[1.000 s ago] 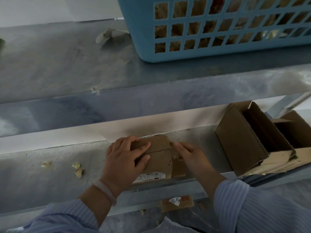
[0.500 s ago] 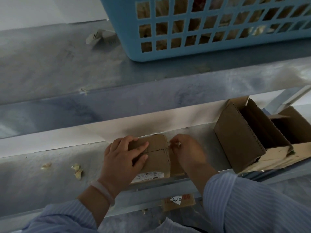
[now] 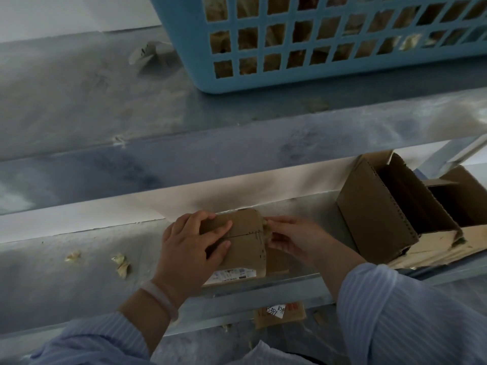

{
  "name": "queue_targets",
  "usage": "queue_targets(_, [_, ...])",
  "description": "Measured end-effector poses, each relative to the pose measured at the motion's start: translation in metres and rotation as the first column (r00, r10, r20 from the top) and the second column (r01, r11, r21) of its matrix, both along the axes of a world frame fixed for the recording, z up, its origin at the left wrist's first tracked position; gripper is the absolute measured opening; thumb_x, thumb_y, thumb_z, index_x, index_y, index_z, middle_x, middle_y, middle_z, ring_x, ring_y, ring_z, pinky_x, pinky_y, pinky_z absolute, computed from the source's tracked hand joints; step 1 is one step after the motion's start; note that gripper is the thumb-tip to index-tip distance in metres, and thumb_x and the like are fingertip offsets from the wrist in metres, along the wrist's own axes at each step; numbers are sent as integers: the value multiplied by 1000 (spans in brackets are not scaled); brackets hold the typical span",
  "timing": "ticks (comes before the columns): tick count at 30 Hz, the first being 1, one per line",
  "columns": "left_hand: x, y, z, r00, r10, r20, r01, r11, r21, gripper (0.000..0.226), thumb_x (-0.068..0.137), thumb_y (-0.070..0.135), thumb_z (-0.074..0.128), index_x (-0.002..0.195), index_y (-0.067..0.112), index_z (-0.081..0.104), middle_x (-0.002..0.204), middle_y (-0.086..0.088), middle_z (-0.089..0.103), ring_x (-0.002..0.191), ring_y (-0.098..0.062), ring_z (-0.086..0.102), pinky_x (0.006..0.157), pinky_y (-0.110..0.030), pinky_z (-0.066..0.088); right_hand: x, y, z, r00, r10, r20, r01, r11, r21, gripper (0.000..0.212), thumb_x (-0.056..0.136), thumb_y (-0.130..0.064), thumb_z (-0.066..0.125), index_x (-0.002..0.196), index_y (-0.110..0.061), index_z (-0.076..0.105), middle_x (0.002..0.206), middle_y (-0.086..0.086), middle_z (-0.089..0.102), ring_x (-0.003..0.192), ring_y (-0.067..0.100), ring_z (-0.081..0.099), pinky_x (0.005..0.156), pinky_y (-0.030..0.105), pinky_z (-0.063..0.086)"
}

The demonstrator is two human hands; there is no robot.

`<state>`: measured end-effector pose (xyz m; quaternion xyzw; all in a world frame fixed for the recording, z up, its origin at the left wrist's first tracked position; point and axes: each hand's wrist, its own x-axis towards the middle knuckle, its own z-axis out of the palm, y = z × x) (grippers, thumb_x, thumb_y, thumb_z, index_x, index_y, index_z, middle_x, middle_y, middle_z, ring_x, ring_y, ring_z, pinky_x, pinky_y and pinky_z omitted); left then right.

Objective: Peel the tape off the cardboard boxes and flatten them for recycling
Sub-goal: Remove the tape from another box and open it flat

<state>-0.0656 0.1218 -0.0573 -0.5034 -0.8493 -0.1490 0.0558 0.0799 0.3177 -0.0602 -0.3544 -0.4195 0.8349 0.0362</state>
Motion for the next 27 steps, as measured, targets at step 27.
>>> queue_targets(27, [4,-1,5,1000,7,7,-7,1000,-16,40,87,55,43,118,42,64,121,7,54,108,-17,50,90,-39,42,3,1,-12,988,-140,-64,141,990,10,42,85,17,53,124,1,58,108,19,63,94,31,64,88,37,55])
